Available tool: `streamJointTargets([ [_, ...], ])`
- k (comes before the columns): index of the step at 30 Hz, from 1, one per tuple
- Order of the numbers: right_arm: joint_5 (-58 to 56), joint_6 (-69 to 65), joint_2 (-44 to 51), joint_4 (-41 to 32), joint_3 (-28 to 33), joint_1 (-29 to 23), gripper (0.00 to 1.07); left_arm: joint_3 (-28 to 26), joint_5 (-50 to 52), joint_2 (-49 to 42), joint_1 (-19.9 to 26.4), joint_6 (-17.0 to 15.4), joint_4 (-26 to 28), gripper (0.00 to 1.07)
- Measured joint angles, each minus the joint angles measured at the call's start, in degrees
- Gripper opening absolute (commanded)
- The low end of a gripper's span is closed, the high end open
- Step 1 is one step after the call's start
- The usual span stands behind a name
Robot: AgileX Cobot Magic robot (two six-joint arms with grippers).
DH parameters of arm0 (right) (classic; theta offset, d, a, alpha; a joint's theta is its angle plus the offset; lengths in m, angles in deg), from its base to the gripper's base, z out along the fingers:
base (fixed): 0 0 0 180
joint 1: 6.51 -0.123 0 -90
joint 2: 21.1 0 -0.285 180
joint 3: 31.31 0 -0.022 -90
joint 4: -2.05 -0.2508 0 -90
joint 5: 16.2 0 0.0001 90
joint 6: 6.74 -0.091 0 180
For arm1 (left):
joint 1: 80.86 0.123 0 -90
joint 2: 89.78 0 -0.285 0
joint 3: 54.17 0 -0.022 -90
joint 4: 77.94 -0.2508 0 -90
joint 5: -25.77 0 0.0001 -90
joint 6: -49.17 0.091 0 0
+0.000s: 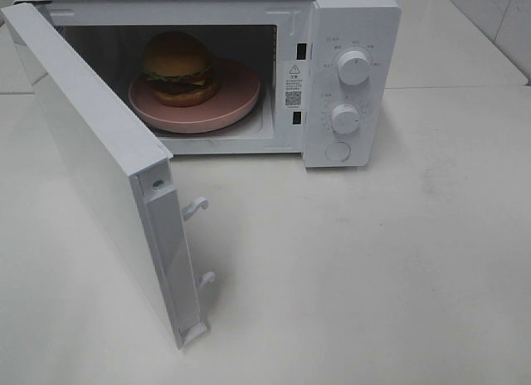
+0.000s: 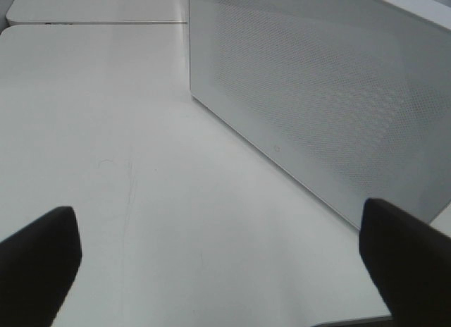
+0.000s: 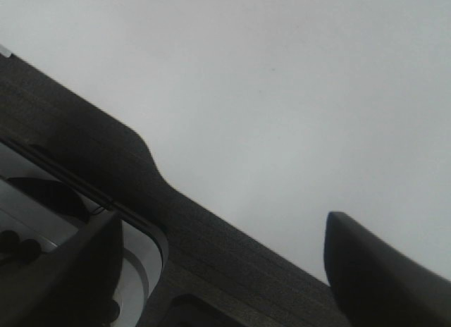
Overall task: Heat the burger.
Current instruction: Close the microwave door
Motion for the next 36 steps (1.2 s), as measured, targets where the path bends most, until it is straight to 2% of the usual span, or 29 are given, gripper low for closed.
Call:
streamJointTargets([
  [2,-0.23,0.0,0.97,0.0,0.52,1.55,0.76,0.0,0.0,0.0,0.0,0.0,0.0,1.0],
  [4,-1.03,0.0,6.07,0.0,1.72,7.56,0.76,0.0,0.0,0.0,0.0,0.0,0.0,1.0],
  [6,-1.03,0.0,7.28,0.0,1.78,8.71,0.76,0.0,0.0,0.0,0.0,0.0,0.0,1.0],
  [7,-1.03,0.0,10.26,0.0,1.83,11.34,0.76,0.0,0.0,0.0,0.0,0.0,0.0,1.0],
  [9,-0.97,0.0,11.46,0.0,1.83,12.32,0.76,0.0,0.0,0.0,0.0,0.0,0.0,1.0],
  [10,-0.97,0.0,14.5,0.0,1.83,14.5,0.76,0.0,0.0,0.0,0.0,0.0,0.0,1.0],
  [13,-0.97,0.0,15.99,0.0,1.83,15.41,0.76,0.0,0.0,0.0,0.0,0.0,0.0,1.0],
  [21,2.41,0.0,27.62,-1.38,1.95,21.26,0.76,0.0,0.0,0.0,0.0,0.0,0.0,1.0],
  [29,3.5,0.0,33.0,-1.38,5.96,22.17,0.76,0.0,0.0,0.0,0.0,0.0,0.0,1.0],
  [36,4.13,0.0,35.64,-1.38,6.25,24.52,0.76,0.0,0.0,0.0,0.0,0.0,0.0,1.0],
])
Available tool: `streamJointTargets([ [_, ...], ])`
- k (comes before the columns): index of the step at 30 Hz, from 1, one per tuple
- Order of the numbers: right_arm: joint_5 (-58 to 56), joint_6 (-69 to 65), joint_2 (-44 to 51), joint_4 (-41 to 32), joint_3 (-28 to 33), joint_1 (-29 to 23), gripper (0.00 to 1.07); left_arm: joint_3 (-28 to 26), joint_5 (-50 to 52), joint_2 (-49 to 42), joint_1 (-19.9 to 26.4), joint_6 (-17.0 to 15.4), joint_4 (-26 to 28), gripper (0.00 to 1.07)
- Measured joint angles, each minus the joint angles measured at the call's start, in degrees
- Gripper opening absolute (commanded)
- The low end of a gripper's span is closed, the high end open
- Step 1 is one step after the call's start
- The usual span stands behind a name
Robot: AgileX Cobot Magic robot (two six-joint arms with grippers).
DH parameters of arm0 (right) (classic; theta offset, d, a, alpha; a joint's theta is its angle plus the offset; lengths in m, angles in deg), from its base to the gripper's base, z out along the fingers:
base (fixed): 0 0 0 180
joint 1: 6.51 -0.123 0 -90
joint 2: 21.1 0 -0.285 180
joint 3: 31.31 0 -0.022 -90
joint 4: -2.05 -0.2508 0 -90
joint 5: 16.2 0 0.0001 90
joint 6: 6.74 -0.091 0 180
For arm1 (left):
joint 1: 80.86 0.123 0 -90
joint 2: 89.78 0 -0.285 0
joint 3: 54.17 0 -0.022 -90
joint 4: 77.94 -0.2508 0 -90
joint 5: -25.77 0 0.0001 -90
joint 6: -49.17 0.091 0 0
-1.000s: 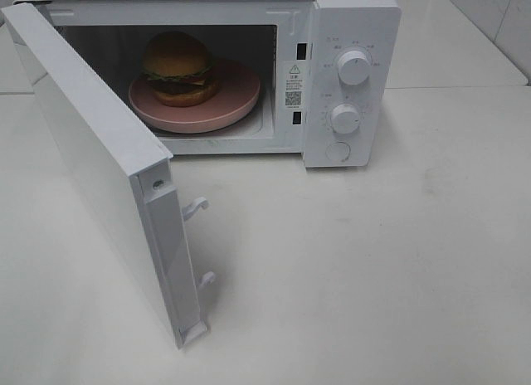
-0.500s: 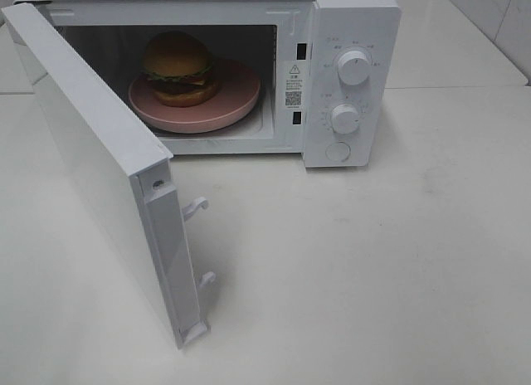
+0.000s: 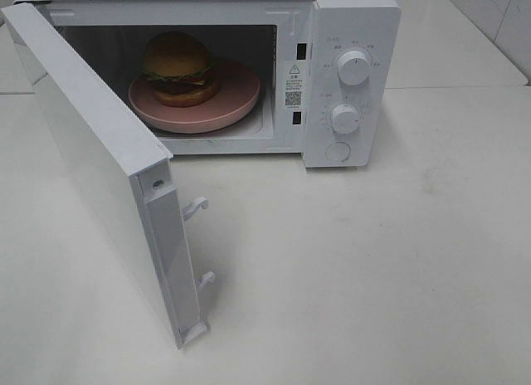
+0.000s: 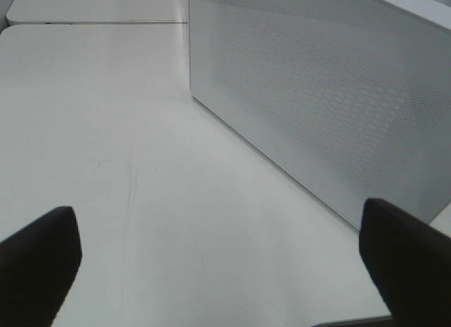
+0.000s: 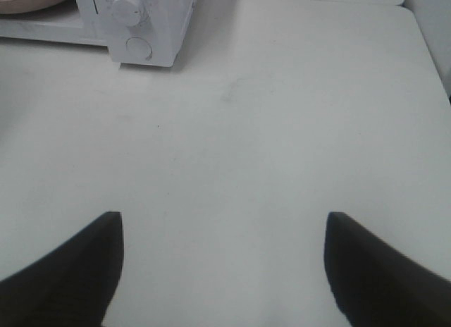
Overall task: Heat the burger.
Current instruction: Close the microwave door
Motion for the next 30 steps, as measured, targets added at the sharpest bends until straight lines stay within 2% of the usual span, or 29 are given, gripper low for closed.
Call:
streamJointTargets([
  [30,0.06,0.0,0.0,-0.06,0.0,1.03,0.75,0.0,0.0,0.0,0.0,0.0,0.0,1.0],
])
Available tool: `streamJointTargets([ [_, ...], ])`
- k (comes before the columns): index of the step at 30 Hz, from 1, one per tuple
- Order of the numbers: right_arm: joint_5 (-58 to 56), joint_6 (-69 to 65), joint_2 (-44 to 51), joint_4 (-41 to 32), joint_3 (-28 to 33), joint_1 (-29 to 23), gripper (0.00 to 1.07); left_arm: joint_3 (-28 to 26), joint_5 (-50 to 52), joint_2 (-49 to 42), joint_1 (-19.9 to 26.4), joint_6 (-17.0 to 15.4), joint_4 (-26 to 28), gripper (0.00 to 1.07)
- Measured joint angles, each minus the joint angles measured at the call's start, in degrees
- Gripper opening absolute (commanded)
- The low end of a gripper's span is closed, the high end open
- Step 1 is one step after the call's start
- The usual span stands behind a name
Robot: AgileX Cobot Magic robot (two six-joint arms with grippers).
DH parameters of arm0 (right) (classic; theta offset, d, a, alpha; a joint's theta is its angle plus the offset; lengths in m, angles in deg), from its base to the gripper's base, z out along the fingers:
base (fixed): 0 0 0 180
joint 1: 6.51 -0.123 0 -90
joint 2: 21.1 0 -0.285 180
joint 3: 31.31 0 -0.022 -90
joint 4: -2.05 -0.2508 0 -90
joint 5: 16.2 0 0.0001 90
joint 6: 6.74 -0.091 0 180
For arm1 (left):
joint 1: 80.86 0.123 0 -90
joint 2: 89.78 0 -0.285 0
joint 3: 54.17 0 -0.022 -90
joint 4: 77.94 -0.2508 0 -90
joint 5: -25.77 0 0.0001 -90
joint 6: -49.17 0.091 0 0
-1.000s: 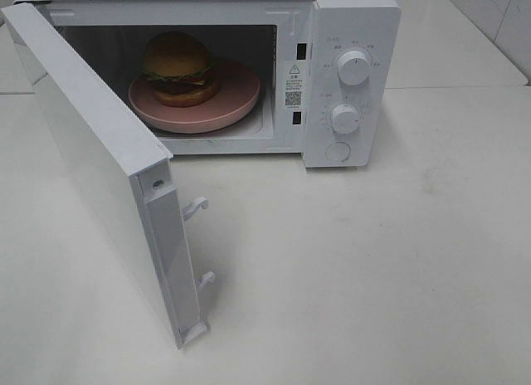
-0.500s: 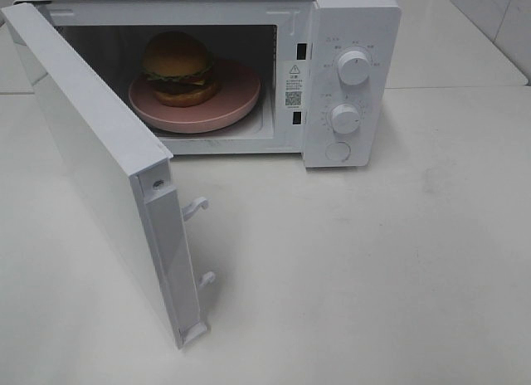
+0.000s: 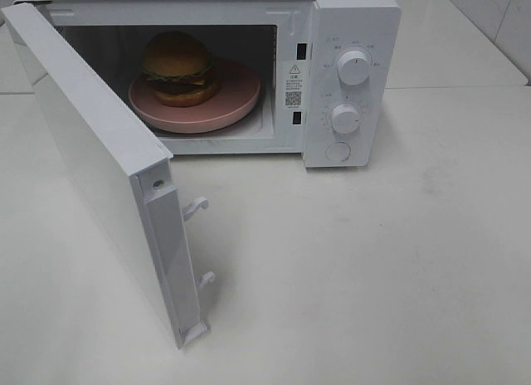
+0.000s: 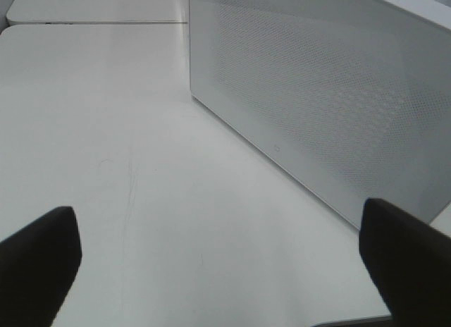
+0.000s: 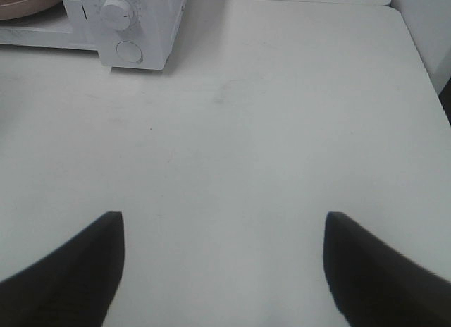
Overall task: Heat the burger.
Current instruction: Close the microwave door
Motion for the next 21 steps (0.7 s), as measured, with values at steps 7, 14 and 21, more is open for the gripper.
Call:
streamJointTargets([
  [7,0.0,0.0,0.0,0.0,0.0,0.0,0.75,0.0,0.0,0.0,0.0,0.0,0.0,1.0],
  [14,0.0,0.0,0.0,0.0,0.0,0.0,0.75,0.0,0.0,0.0,0.0,0.0,0.0,1.0],
  [21,0.0,0.0,0.0,0.0,0.0,0.0,0.75,0.0,0.0,0.0,0.0,0.0,0.0,1.0],
])
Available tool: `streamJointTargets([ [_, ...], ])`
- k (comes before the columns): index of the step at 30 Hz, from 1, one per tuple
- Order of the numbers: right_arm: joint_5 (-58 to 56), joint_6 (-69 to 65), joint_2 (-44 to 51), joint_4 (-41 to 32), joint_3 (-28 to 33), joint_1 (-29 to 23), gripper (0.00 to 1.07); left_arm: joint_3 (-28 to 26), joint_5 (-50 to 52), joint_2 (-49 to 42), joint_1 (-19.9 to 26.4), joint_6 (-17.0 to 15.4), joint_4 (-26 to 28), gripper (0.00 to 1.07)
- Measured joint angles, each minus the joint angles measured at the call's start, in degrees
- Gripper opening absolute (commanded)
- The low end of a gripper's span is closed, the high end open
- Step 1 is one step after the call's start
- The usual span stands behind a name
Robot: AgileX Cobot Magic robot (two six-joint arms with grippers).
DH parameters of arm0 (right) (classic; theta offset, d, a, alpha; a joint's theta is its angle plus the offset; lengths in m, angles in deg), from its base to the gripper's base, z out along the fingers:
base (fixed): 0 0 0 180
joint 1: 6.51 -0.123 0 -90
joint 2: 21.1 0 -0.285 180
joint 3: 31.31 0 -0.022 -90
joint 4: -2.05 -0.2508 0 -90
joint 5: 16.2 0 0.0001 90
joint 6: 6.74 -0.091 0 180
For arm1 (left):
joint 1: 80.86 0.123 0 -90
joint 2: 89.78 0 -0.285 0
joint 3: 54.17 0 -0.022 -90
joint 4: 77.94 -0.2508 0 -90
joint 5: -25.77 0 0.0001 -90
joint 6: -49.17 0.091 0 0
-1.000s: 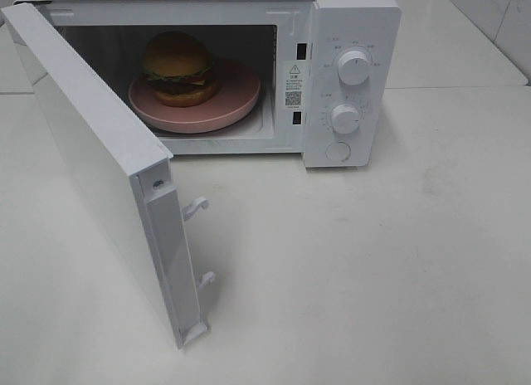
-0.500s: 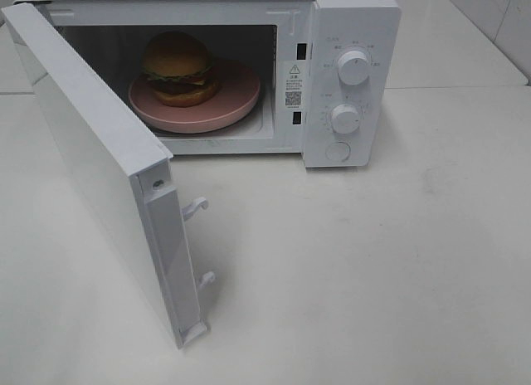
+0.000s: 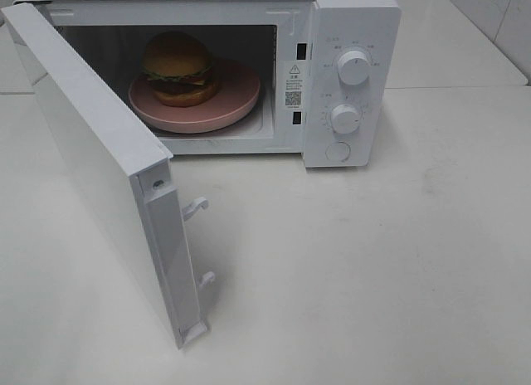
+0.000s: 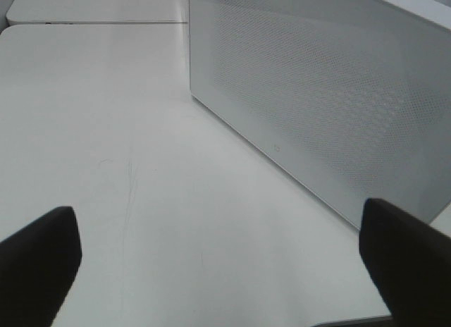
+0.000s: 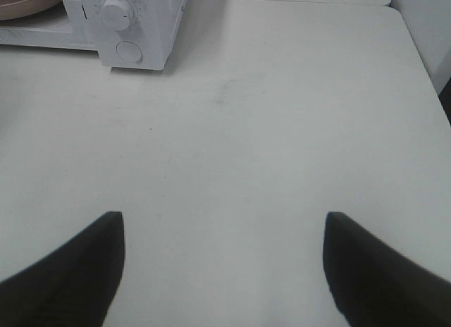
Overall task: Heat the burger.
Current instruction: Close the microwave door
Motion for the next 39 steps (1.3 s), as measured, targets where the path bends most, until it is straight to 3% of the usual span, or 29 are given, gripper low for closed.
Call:
streamJointTargets([
  [11,0.0,0.0,0.0,0.0,0.0,0.0,0.75,-0.17,0.46,0.0,0.0,-0.06,0.0,0.99],
  [22,0.06,0.0,0.0,0.0,0.0,0.0,0.75,-1.49,8.19,6.99,0.0,-0.06,0.06,0.85],
  [27,0.06,0.0,0.0,0.0,0.0,0.0,0.75,-1.49,13.92,13.12,0.0,-0.06,0.0,0.65],
  [28,0.06,0.0,0.0,0.0,0.0,0.0,0.75,-1.49,13.92,13.12,0.0,-0.06,0.0,0.65],
  [29,0.06,0.0,0.0,0.0,0.0,0.0,0.75,-1.49,14.78,15.36,0.0,-0.06,0.0,0.56],
  [31,0.06,0.0,0.0,0.0,0.0,0.0,0.75,-1.49,15.01,16.44,0.0,-0.06,0.0,0.52],
  [32,0.06,0.0,0.0,0.0,0.0,0.0,0.75,-1.49,15.99,19.25,0.0,-0.06,0.0,0.41],
  [34,0.06,0.0,0.0,0.0,0.0,0.0,0.75,-1.49,16.67,20.57,0.0,-0.06,0.0,0.36],
  [35,0.06,0.0,0.0,0.0,0.0,0.0,0.75,-1.49,18.45,23.26,0.0,-0.06,0.0,0.25],
  [39,0.06,0.0,0.0,0.0,0.0,0.0,0.75,-1.49,21.77,26.24,0.0,-0.06,0.06,0.13],
])
